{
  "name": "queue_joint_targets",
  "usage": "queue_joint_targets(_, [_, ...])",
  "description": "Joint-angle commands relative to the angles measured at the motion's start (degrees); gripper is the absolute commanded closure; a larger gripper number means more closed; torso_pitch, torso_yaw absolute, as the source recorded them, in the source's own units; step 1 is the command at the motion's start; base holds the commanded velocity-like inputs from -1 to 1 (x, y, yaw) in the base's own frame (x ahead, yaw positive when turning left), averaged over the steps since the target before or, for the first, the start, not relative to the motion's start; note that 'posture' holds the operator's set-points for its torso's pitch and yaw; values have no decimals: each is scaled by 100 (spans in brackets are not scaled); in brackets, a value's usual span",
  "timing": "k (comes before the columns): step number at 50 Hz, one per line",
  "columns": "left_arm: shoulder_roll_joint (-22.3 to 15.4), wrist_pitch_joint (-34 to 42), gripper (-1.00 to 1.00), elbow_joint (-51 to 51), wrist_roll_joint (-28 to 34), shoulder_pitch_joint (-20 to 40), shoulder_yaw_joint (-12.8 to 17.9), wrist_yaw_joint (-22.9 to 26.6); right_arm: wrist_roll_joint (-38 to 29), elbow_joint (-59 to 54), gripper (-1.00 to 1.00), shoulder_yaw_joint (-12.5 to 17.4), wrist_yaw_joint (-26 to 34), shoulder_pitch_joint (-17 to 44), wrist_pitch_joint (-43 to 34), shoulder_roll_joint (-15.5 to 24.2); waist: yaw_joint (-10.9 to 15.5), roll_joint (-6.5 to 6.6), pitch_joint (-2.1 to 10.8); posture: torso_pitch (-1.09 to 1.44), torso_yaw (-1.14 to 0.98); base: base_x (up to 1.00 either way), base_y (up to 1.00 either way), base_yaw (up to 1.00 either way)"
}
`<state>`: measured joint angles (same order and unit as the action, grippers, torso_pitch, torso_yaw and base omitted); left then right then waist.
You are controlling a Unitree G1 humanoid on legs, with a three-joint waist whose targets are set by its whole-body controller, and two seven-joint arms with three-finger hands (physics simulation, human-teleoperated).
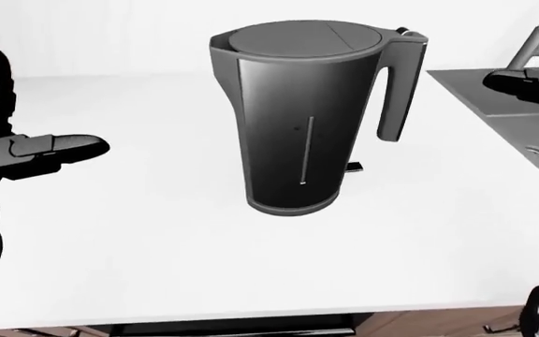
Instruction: Press the button to open the lid of the electric kettle.
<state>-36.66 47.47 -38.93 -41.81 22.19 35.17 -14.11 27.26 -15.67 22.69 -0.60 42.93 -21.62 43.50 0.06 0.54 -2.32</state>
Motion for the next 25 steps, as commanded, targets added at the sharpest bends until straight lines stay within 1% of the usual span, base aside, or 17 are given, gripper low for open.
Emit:
queue_joint_targets(1, [-121,-182,-100,-112,-4,117,103,-28,1,223,-100,103,-27,188,145,147,-2,-17,182,-6,0,0,0,0])
queue_joint_targets(3, [-131,-172,-100,-117,-23,120,94,-50,-39,206,-100,81,-80,210,116,146,-1,-16,240,-8,0,0,0,0])
queue_joint_targets(5, [-135,-181,-100,-106,-23,114,88,-56,-275,55,-100,-5,-176,276,233,145,-1,-12,301,-10,0,0,0,0])
queue_joint_targets(8, [-145,-184,-100,-98,-29,114,94,-60,-474,-120,-100,-28,-239,350,326,137,-9,-3,407,-13,0,0,0,0])
queue_joint_targets(9, [-146,-183,-100,-97,-31,118,88,-67,-381,-98,-100,22,-235,370,250,112,-9,-4,446,-14,0,0,0,0])
queue_joint_targets(12, [-150,-173,-100,-104,-46,118,89,-76,-512,-36,-100,-16,-211,257,369,96,-1,-8,560,-17,0,0,0,0])
queue_joint_targets(17, [-166,-169,-100,-93,-76,137,90,-103,-272,101,-100,63,-309,339,-138,122,1,-6,765,-22,0,0,0,0])
queue_joint_targets(19, [-170,-179,-100,-102,-91,143,96,-119,-411,159,-100,-9,-234,267,48,144,6,-6,846,-24,0,0,0,0])
queue_joint_targets(21, [-178,-216,-100,-125,-123,147,127,-132,-392,150,-100,20,-203,299,11,122,8,-3,916,-25,0,0,0,0])
queue_joint_targets(25, [-207,-304,-100,-142,-27,137,75,-107,-501,115,-100,-12,-127,285,95,122,-1,1,1032,-25,0,0,0,0])
